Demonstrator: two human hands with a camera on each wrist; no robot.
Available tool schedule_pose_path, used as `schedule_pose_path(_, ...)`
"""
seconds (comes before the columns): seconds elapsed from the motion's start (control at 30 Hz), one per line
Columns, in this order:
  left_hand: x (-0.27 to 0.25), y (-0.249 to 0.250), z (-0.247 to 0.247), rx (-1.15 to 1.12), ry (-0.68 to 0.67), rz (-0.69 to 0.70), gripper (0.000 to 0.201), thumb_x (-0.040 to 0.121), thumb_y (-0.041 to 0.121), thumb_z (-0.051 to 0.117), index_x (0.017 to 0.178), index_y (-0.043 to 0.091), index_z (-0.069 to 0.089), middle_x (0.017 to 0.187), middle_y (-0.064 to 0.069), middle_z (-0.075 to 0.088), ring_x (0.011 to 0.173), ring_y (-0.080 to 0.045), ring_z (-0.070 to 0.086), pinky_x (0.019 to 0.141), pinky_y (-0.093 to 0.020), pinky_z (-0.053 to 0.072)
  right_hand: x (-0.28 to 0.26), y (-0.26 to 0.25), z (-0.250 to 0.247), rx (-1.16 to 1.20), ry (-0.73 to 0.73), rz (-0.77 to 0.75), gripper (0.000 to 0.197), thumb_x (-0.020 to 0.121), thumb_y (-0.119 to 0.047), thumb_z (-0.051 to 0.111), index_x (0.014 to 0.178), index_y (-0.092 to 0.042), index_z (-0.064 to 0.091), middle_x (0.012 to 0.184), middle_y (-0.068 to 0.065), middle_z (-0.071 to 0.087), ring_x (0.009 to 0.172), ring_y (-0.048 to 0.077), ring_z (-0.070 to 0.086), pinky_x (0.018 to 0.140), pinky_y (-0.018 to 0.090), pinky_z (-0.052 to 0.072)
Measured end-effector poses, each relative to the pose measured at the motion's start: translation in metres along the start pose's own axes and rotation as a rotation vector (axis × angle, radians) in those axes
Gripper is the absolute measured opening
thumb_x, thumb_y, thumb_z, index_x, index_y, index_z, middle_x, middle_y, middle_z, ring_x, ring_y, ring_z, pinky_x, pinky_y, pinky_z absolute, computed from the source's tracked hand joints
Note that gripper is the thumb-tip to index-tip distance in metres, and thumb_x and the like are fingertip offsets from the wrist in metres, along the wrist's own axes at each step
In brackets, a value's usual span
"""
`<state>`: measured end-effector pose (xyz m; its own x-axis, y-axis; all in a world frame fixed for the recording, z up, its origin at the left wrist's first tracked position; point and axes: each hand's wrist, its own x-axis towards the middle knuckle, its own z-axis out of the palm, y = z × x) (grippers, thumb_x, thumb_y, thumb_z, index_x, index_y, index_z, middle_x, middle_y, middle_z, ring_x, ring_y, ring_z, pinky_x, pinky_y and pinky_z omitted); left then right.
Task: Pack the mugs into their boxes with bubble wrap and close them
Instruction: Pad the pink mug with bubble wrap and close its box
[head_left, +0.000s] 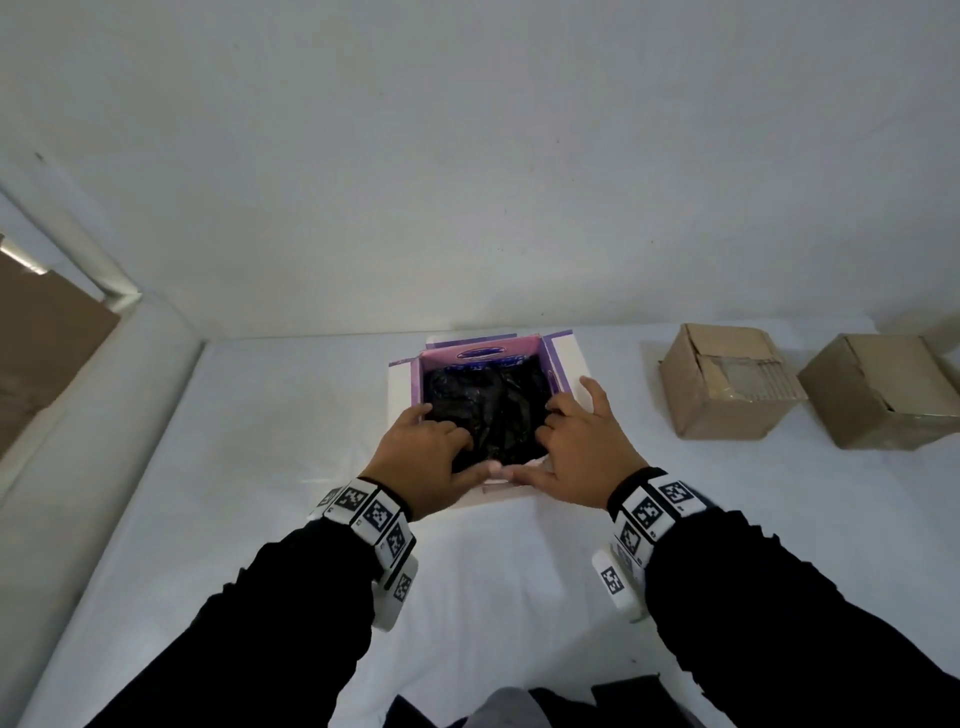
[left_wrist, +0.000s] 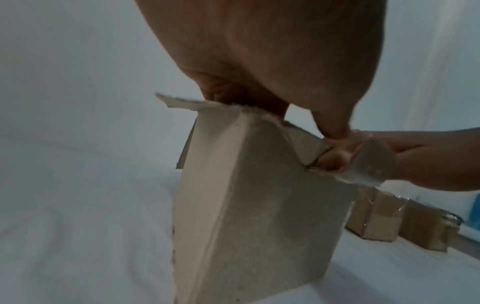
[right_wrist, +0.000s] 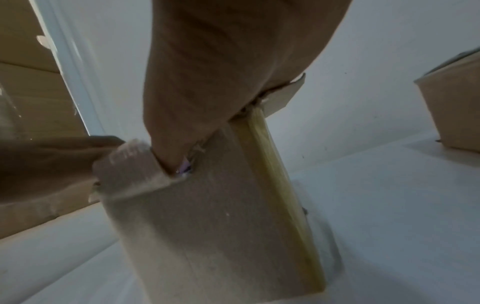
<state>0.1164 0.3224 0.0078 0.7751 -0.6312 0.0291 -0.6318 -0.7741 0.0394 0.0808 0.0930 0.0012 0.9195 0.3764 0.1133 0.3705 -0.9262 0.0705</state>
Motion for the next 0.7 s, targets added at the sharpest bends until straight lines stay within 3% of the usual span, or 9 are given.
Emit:
schedule_pose_path(0.07,-0.008,0.003,0.000,0.036,-0.077,0.019,0.075,0.076,0.082,0.026,0.106,0.025,0.066,0.096,0.008,0.065,0.095,-0.012,0.061,0.115,-0.036,0.020,0.003,0.002,-0.005,-0.016,-0.015,-0.046,0.075,0.080,-0.081,0.031,0.079,-0.016,0.070,0.076,-0.004,0.064,0.098,0.020,0.055,0.107,0.050,0.020)
schedule_pose_path(0.13,-0.012,0.004,0.002,0.076,-0.084,0.027,0.055,0.078,0.065,0.052,0.114,0.024,0.061,0.106,0.004,0.060,0.102,-0.018,0.059,0.115,-0.036,0.020,0.004,0.003,-0.007,0.020,0.025,-0.080,0.059,0.078,-0.075,0.043,0.090,-0.020,0.062,0.086,-0.005,0.059,0.090,0.021,0.055,0.100,0.045,0.027)
schedule_pose_path(0.23,-0.016,0.008,0.007,0.055,-0.018,-0.008,0.035,0.071,0.039,0.076,0.097,0.023,0.061,0.089,0.004,0.060,0.082,-0.021,0.063,0.105,-0.037,0.032,0.003,-0.003,-0.003,0.061,0.044,-0.167,0.037,0.084,-0.058,0.048,0.088,-0.023,0.060,0.083,-0.007,0.059,0.083,0.020,0.057,0.099,0.041,0.026)
schedule_pose_path(0.33,-0.023,0.013,0.008,0.086,-0.026,0.017,0.016,0.075,0.038,0.067,0.085,0.026,0.065,0.076,0.009,0.062,0.074,-0.016,0.063,0.107,-0.043,0.035,-0.003,-0.007,-0.003,0.032,-0.082,-0.155,0.055,0.092,-0.056,0.026,0.077,-0.023,0.068,0.072,-0.007,0.067,0.080,0.016,0.060,0.111,0.041,0.017)
schedule_pose_path(0.43,-0.017,0.012,-0.005,-0.109,0.047,-0.065,0.041,0.075,0.041,0.033,0.094,0.028,0.068,0.088,0.010,0.066,0.088,-0.014,0.062,0.113,-0.041,0.021,0.006,-0.007,-0.010,0.089,-0.117,-0.093,0.053,0.092,-0.059,0.028,0.075,-0.024,0.064,0.072,-0.006,0.066,0.079,0.014,0.061,0.112,0.037,0.020)
schedule_pose_path(0.5,-0.005,0.006,-0.016,-0.085,0.137,-0.123,0.046,0.070,0.039,0.035,0.103,0.025,0.064,0.101,0.003,0.064,0.101,-0.022,0.058,0.109,-0.041,0.022,0.015,-0.005,-0.013,0.176,-0.072,-0.055,0.037,0.087,-0.056,0.047,0.090,-0.023,0.061,0.088,-0.005,0.063,0.088,0.019,0.060,0.101,0.037,0.032)
schedule_pose_path(0.57,0.004,-0.005,-0.022,0.086,0.076,-0.180,0.057,0.068,0.039,0.044,0.121,0.021,0.057,0.122,-0.002,0.058,0.122,-0.028,0.048,0.113,-0.049,0.011,0.024,-0.004,-0.012,0.181,-0.046,-0.036,0.046,0.079,-0.054,0.060,0.113,-0.023,0.057,0.115,0.000,0.057,0.107,0.023,0.055,0.100,0.039,0.034)
schedule_pose_path(0.63,0.010,-0.014,-0.026,0.188,-0.098,-0.223,0.077,0.070,0.047,0.049,0.141,0.019,0.039,0.146,-0.002,0.042,0.142,-0.030,0.023,0.112,-0.059,-0.009,0.031,-0.005,-0.011,0.166,-0.130,-0.013,0.067,0.076,-0.055,0.062,0.134,-0.026,0.047,0.142,0.004,0.045,0.129,0.026,0.044,0.114,0.048,0.019)
schedule_pose_path(0.7,0.019,-0.019,-0.025,0.243,-0.196,-0.221,0.085,0.071,0.054,0.050,0.145,0.019,0.029,0.152,0.002,0.032,0.146,-0.030,0.007,0.106,-0.065,-0.019,0.036,-0.007,-0.010,0.163,-0.227,0.019,0.076,0.078,-0.057,0.058,0.145,-0.030,0.035,0.155,0.004,0.031,0.140,0.023,0.033,0.117,0.055,0.000)
